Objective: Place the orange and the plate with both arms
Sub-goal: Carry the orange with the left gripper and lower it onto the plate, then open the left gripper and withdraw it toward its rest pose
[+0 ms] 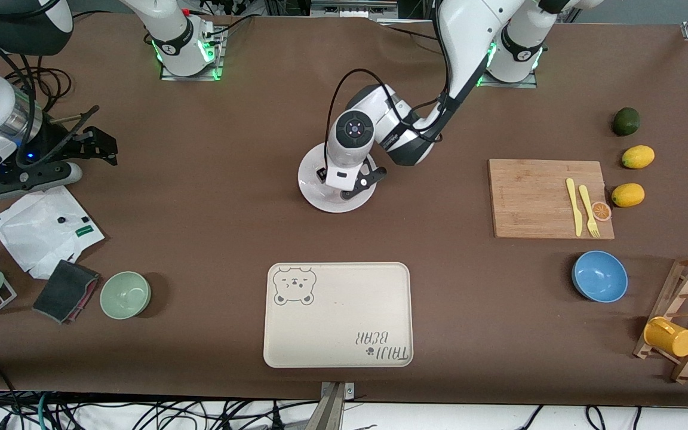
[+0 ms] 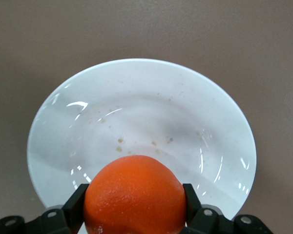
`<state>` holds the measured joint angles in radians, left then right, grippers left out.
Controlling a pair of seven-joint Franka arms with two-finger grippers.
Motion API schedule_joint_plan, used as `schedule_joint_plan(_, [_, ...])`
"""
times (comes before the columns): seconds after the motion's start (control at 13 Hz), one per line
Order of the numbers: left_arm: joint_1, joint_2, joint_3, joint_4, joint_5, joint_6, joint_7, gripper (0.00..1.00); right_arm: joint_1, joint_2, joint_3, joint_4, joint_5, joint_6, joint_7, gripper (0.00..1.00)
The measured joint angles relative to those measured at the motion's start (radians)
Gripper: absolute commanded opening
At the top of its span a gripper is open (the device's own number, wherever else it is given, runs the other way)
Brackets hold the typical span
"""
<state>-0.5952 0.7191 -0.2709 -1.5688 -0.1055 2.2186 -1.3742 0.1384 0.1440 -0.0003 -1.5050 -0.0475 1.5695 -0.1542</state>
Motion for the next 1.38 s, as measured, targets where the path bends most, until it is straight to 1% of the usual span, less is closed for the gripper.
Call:
schedule_joint_plan(0.08, [0.000,0.017,0.000,0.001,0.000,0.019,0.000,0.18,0.000,0.000,0.000,0.000,0.000,0.001,0.000,1.00])
schedule_joint_plan(0.23, [-0.004,0.049,0.001,0.001,0.000,0.049,0.000,1.00,0.000,0.000,0.000,0.000,0.000,0.001,0.000,1.00])
schedule_joint_plan(0.54, [-0.012,0.062,0.007,0.013,0.009,0.059,-0.016,1.00,0.000,0.001,0.000,0.000,-0.001,0.001,0.000,1.00])
schedule_joint_plan(0.69, [-0.011,0.053,0.012,0.033,0.038,0.040,-0.016,1.00,0.000,0.001,0.000,0.000,-0.001,0.001,0.000,1.00])
schedule_joint_plan(0.85, [-0.005,0.017,0.021,0.051,0.078,-0.027,-0.018,1.00,0.000,0.002,0.000,0.000,-0.001,0.001,0.000,1.00])
schedule_joint_plan(0.92, [0.006,-0.014,0.027,0.057,0.093,-0.083,-0.018,1.00,0.000,0.002,0.000,0.000,-0.001,0.001,0.000,1.00])
schedule_joint_plan(1.08, [0.052,-0.085,0.035,0.060,0.105,-0.198,-0.015,1.00,0.000,0.002,0.000,0.000,-0.001,0.002,0.000,1.00])
schedule_joint_plan(1.23, [0.140,-0.153,0.034,0.062,0.105,-0.290,0.020,1.00,0.005,0.002,0.001,0.000,-0.001,0.002,0.000,1.00])
schedule_joint_plan(1.38, [0.252,-0.216,0.032,0.062,0.105,-0.385,0.190,1.00,0.012,0.002,0.001,0.000,-0.001,0.002,0.000,1.00])
